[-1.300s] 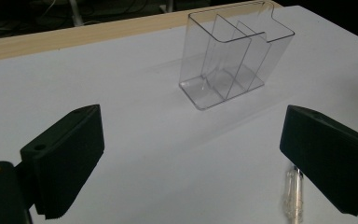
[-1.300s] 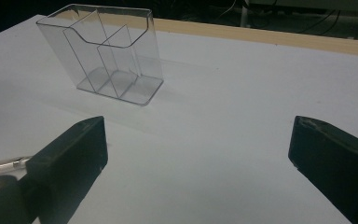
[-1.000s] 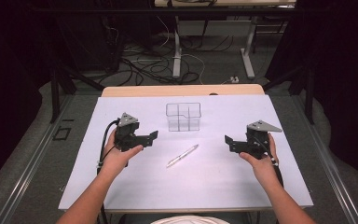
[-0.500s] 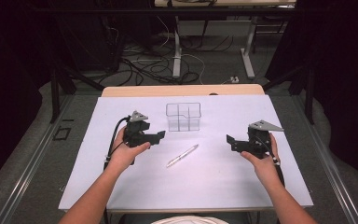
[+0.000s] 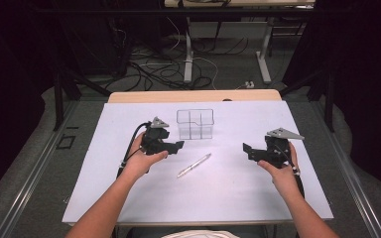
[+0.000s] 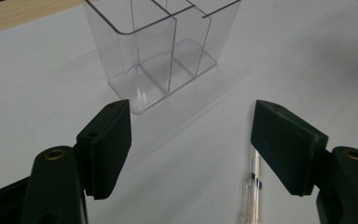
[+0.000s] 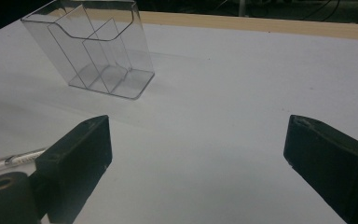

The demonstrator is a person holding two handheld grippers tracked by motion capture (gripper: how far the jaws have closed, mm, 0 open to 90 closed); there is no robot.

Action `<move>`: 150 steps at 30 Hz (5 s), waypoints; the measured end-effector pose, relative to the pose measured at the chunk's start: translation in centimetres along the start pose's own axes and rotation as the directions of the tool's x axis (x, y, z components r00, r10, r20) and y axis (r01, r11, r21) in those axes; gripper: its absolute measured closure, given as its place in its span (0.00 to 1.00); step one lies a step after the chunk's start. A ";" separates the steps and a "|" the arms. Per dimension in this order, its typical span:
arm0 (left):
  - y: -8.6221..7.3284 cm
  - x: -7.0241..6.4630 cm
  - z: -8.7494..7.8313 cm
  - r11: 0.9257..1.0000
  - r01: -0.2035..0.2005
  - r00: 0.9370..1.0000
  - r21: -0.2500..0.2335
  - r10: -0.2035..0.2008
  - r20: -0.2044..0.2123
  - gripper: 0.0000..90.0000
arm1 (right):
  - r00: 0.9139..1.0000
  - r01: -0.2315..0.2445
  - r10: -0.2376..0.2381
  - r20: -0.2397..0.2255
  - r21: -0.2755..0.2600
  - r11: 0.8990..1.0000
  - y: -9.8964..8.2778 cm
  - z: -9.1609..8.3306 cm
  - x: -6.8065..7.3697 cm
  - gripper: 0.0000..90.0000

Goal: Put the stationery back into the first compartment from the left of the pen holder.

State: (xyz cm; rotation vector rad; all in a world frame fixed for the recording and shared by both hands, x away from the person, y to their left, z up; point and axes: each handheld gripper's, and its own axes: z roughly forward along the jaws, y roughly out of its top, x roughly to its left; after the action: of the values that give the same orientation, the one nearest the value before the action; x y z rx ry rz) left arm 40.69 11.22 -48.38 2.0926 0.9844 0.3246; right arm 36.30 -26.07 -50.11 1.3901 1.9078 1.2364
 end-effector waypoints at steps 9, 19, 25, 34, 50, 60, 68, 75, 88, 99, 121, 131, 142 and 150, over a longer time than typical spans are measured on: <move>0.3 -0.4 0.7 0.999 0.011 1.000 0.053 -0.011 -0.009 0.43 | 1.000 0.005 -0.005 0.000 0.002 1.000 0.0 -0.1 0.1 0.11; 0.8 -1.4 1.6 0.995 -0.021 1.000 0.100 0.021 0.003 0.49 | 1.000 0.014 -0.014 0.000 -0.011 1.000 0.0 -0.3 0.3 0.11; 1.1 -2.2 2.4 0.991 -0.045 0.999 0.129 0.042 0.025 0.51 | 1.000 0.018 -0.018 0.002 -0.019 1.000 0.0 -0.4 0.3 0.05; 1.4 -3.1 3.7 0.983 -0.071 0.997 0.169 0.064 0.045 0.54 | 1.000 0.025 -0.025 0.011 -0.010 1.000 -0.2 -0.5 0.1 0.00; 1.1 -3.9 5.9 0.957 -0.094 0.994 0.275 0.074 0.081 0.64 | 0.999 0.035 -0.035 0.019 0.016 0.999 -0.4 -0.3 0.0 0.00; 1.0 -4.3 6.9 0.944 -0.097 0.993 0.316 0.067 0.102 0.73 | 0.999 0.041 -0.041 0.013 0.034 0.999 -0.5 -0.2 0.1 0.00; 1.0 -4.8 7.6 0.934 -0.111 0.991 0.340 0.077 0.111 0.76 | 0.999 0.047 -0.047 -0.001 0.033 0.998 -0.6 0.0 0.1 0.00; 0.9 -5.1 8.1 0.925 -0.106 0.991 0.364 0.069 0.114 0.79 | 0.999 0.046 -0.046 0.000 0.042 0.998 -0.6 -0.1 0.2 0.00; 0.8 -5.6 8.9 0.916 -0.112 0.990 0.386 0.071 0.118 0.82 | 0.999 0.048 -0.048 -0.009 0.042 0.998 -0.7 0.0 0.1 0.00; 0.7 -6.0 9.3 0.910 -0.124 0.990 0.396 0.085 0.114 0.85 | 0.999 0.048 -0.047 -0.008 0.048 0.998 -0.8 0.1 0.1 0.00; 0.7 -6.0 9.2 0.906 -0.145 0.987 0.397 0.102 0.126 0.89 | 0.999 0.046 -0.045 -0.010 0.050 0.998 -0.9 0.1 0.2 0.00; 0.9 -5.9 9.0 0.910 -0.138 0.986 0.391 0.090 0.140 0.89 | 0.999 0.044 -0.044 -0.008 0.051 0.998 -0.9 0.1 0.2 0.00; 1.4 -5.7 8.0 0.939 -0.124 0.987 0.320 0.084 0.136 0.89 | 0.999 0.048 -0.047 -0.009 0.051 0.998 -0.9 0.1 0.1 0.00; 1.7 -5.6 7.2 0.962 -0.102 0.986 0.252 0.065 0.150 0.89 | 0.999 0.046 -0.045 -0.007 0.050 0.998 -0.9 0.1 0.1 0.00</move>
State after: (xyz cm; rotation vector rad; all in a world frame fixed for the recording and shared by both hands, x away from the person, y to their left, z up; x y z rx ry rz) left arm 41.63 2.46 -51.35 2.3625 0.8945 0.0907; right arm 35.94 -26.04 -50.95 1.3618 1.9759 1.1797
